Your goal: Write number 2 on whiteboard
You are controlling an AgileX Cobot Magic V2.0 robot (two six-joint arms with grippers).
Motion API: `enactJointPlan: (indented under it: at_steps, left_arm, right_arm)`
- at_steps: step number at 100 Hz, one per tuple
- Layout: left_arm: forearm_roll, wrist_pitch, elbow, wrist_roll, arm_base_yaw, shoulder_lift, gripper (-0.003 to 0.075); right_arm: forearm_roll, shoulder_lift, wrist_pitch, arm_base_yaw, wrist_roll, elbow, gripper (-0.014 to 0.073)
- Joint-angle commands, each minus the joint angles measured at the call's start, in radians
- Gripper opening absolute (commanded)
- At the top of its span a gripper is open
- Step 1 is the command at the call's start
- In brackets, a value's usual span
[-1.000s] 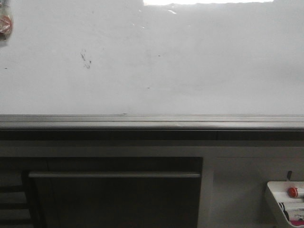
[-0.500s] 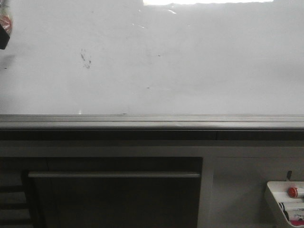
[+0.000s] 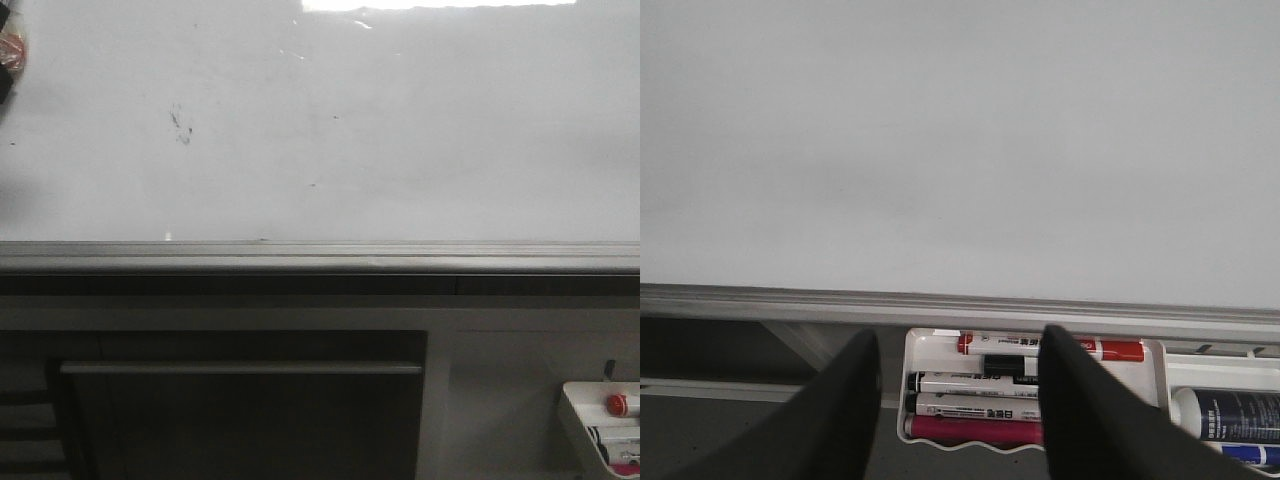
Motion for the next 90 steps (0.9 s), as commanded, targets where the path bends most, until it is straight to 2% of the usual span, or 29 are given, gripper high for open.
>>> enactJointPlan:
  at_steps: [1,30,57,75,90]
  left_arm:
    - [-0.006,-0.062,-0.035,0.002,-0.009,-0.017,0.0122]
    - [-0.006,-0.028,-0.037,0.002,-0.037,-0.045,-0.0019]
    - [-0.006,0.144,-0.037,0.013,-0.081,-0.133,-0.0018]
    - [-0.014,0.337,-0.071,0.097,-0.146,-0.175,-0.0018]
    - [-0.047,0.548,-0.154,0.176,-0.227,-0.163,-0.0018]
  right_arm:
    - [-0.002,0.003,-0.066,-0.007,-0.007,-0.034,0.0322]
    - [0.0,0.003,-0.072,-0.007,-0.007,-0.034,0.0322]
    - [0.073,0.003,-0.054,-0.003,-0.007,-0.043,0.0322]
    - [0.237,0.022,0.011,0.032,-0.19,-0.092,0.0322]
    - [0.371,0.119,0.151,0.076,-0.374,-0.181,0.0322]
